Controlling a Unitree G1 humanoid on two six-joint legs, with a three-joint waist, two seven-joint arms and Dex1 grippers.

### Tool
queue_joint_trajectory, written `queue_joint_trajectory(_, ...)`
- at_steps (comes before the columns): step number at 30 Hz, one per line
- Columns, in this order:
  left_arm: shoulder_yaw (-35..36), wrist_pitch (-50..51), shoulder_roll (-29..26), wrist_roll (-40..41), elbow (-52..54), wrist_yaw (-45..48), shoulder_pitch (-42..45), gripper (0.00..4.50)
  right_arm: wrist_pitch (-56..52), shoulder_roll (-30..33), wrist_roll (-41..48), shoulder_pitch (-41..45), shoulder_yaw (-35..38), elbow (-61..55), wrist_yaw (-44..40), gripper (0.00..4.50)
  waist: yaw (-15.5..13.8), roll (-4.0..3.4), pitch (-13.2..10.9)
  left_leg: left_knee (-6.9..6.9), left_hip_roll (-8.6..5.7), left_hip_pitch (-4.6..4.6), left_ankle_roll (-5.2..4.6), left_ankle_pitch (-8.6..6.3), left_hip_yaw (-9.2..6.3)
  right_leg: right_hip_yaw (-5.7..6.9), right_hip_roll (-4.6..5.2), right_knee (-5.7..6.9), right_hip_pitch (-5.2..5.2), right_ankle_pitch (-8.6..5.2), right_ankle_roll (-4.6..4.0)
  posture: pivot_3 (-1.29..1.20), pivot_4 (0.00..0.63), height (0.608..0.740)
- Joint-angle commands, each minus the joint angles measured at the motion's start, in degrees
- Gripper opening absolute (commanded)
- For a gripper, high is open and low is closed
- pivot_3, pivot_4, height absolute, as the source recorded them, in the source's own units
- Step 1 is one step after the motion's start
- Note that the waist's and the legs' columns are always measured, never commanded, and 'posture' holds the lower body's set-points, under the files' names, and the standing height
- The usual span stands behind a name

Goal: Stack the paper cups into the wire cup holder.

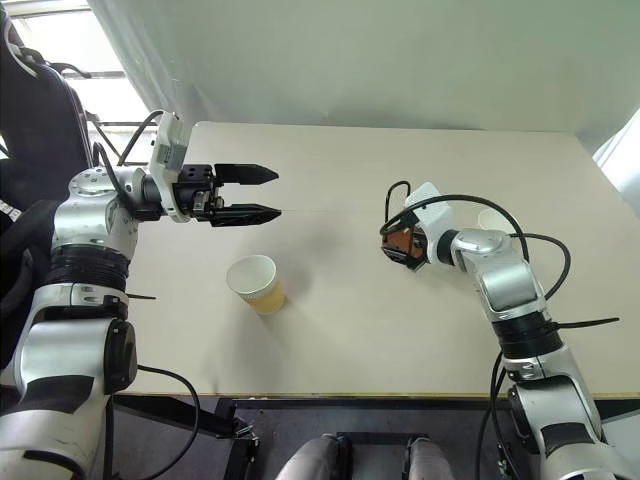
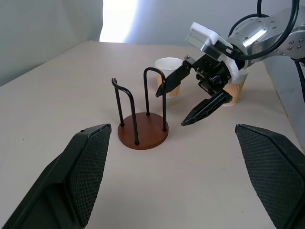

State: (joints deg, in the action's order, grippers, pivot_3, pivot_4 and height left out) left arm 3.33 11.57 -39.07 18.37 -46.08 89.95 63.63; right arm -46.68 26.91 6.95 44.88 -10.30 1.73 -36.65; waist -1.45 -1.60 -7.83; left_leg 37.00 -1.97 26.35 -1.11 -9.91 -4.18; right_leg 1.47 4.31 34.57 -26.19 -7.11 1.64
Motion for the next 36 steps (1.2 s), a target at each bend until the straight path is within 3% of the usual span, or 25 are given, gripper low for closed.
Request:
queue_joint_trajectory(1, 0.39, -0.05, -0.66, 0.37, 2.11, 1.07, 1.69, 4.50, 1.75, -1.28, -0.64, 2.25, -0.23, -0.63, 0.82, 4.45, 0.06, 0.00, 0.00, 0.00, 0.00, 0.00, 0.00, 0.00, 0.00, 0.00, 0.00, 0.00, 0.00, 0.00, 0.00, 0.00, 0.150, 0.740)
queue_joint_trajectory(24, 0.65, 0.11, -1.21, 0.38, 3.03, 0.49, 1.44, 4.50, 7.04, -7.07, -6.53, 2.04, -1.50, 4.59, 6.86, 4.45, 0.08, 0.00, 0.00, 0.02, 0.00, -0.02, 0.16, 0.00, 0.00, 0.00, 0.01, 0.23, -0.10, 0.00, -0.09, 0.00, 0.150, 0.740)
queue_joint_trajectory(27, 0.67, 0.25, -1.26, 0.40, 3.14, 0.41, 1.33, 4.50, 6.92, -7.78, -6.96, 2.02, -1.06, 5.30, 8.19, 3.89, 0.10, 0.00, 0.00, 0.02, 0.00, -0.02, 0.31, -0.07, 0.00, 0.00, 0.01, 0.24, -0.10, 0.02, -0.11, 0.00, 0.150, 0.740)
queue_joint_trajectory(36, 0.57, 0.26, -1.34, 0.19, 2.87, 0.26, 1.26, 4.50, 5.74, -8.02, -6.54, 1.90, -0.79, 5.43, 8.05, 0.65, 0.11, 0.00, 0.00, 0.02, 0.00, -0.02, 0.38, -0.06, 0.00, 0.00, 0.01, 0.26, -0.11, 0.03, -0.13, 0.00, 0.150, 0.740)
